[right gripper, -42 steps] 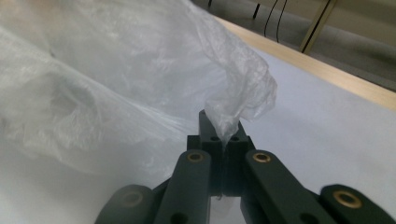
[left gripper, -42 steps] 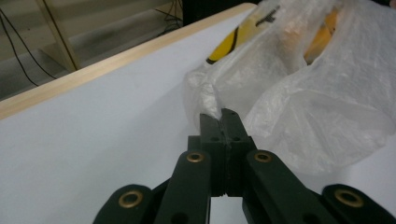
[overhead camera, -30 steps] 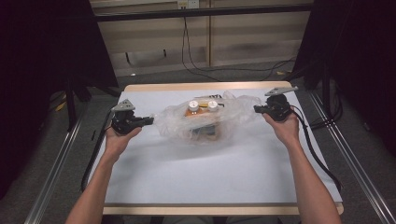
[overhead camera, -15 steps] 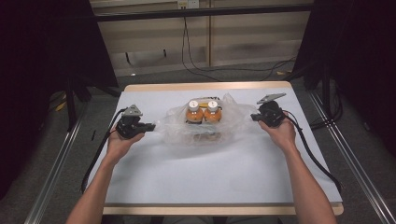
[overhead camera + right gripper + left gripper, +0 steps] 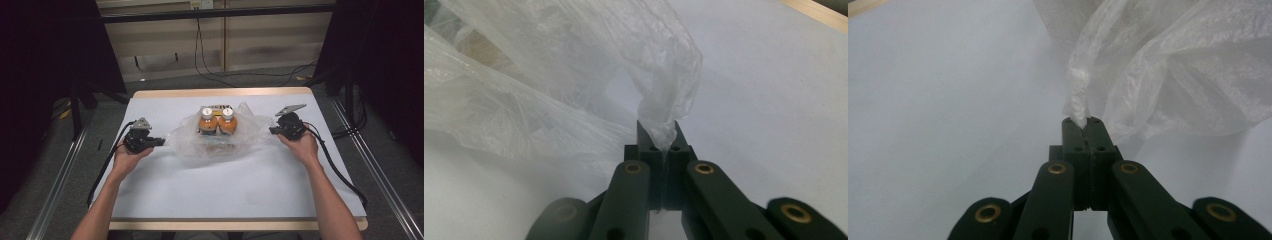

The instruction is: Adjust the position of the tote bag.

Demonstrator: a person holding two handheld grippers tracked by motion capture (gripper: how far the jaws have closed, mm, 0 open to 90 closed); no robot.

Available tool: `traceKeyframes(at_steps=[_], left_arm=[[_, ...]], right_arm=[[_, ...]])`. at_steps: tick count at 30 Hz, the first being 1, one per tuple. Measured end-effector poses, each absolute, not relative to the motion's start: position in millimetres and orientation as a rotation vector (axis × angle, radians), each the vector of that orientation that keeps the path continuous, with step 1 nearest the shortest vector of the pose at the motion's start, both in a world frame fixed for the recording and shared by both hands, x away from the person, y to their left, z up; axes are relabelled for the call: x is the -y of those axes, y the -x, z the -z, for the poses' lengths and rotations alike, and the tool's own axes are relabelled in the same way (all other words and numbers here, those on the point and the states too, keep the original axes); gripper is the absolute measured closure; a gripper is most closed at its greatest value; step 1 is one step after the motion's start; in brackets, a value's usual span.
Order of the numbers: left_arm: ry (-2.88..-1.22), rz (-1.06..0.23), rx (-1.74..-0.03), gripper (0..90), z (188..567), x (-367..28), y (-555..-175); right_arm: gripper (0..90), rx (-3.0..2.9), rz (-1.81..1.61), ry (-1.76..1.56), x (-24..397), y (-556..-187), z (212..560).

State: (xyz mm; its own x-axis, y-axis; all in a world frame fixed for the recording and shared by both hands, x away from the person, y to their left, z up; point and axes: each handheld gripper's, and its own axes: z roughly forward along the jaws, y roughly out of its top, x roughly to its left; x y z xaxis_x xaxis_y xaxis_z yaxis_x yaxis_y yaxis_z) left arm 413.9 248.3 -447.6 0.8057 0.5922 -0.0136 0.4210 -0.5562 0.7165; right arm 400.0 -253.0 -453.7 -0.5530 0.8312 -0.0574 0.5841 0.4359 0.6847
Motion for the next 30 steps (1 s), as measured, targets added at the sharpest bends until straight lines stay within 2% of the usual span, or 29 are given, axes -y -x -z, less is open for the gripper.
traceKeyframes(at_steps=[14, 30], left_arm=[[-2.293, -0.255, -0.747, 90.0, 465.7, -245.6, -408.6], [-2.288, -0.226, -0.739, 90.0, 476.0, -248.1, -390.5]], right_arm=[[90.0, -2.335, -0.825, -1.244, 251.6, -397.3, 477.8], [90.0, -2.336, -0.876, -1.252, 268.8, -372.3, 479.0]])
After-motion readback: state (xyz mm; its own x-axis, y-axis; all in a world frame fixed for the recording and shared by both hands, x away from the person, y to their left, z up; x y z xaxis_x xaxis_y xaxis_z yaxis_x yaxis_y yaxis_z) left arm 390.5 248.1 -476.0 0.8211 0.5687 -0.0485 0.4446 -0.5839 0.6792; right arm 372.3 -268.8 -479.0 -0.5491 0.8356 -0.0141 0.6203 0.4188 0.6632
